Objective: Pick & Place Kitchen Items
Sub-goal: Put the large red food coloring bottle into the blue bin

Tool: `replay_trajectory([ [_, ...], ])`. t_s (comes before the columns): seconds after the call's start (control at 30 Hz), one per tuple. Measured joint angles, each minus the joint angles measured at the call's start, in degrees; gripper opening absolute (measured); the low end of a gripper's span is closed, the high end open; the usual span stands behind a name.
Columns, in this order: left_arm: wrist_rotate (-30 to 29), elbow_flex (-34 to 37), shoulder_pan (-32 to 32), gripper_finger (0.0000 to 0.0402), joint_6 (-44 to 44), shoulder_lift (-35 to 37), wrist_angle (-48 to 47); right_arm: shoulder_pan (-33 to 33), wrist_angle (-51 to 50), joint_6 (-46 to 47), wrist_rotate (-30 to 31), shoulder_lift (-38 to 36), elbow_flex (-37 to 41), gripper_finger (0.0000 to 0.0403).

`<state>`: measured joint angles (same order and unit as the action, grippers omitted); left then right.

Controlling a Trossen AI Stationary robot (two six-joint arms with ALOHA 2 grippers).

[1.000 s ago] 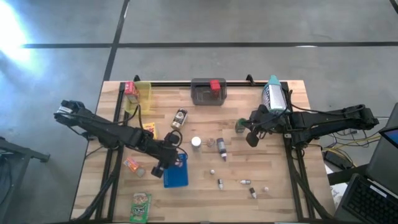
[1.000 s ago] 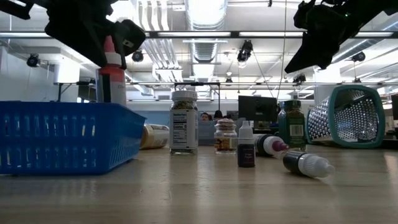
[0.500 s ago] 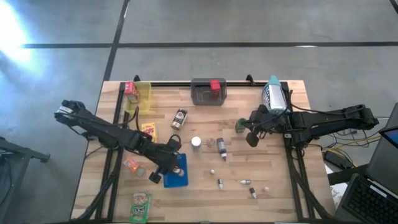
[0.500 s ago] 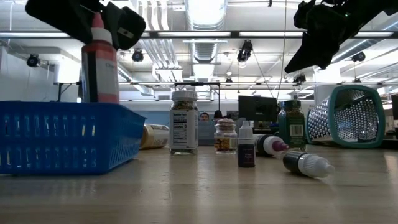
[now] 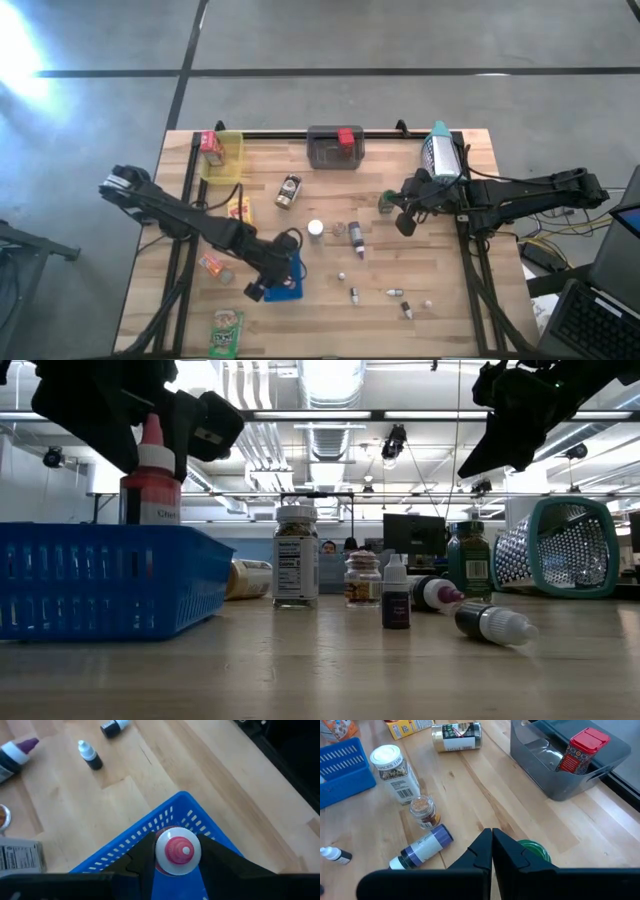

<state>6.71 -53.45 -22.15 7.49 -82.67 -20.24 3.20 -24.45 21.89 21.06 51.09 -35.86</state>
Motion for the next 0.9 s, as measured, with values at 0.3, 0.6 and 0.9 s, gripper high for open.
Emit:
replay_trajectory([
  [0.3,1.3,-0.3,-0.6,0.0131,1.8,-0.5,1.7,0.0,0.0,0.0,0.0,0.0,0.4,0.0008],
  [0.6,1.4,-0.2,-0.5,0.0131,4.7,-0.5,1.8,0.0,2.8,0.0,-0.1,0.0,2.3,0.0008],
  [0.9,1.6,0.1,-0.5,0.0128,5.6,-0.5,1.8,0.0,2.9,-0.3,-0.2,0.0,2.8,0.0008],
])
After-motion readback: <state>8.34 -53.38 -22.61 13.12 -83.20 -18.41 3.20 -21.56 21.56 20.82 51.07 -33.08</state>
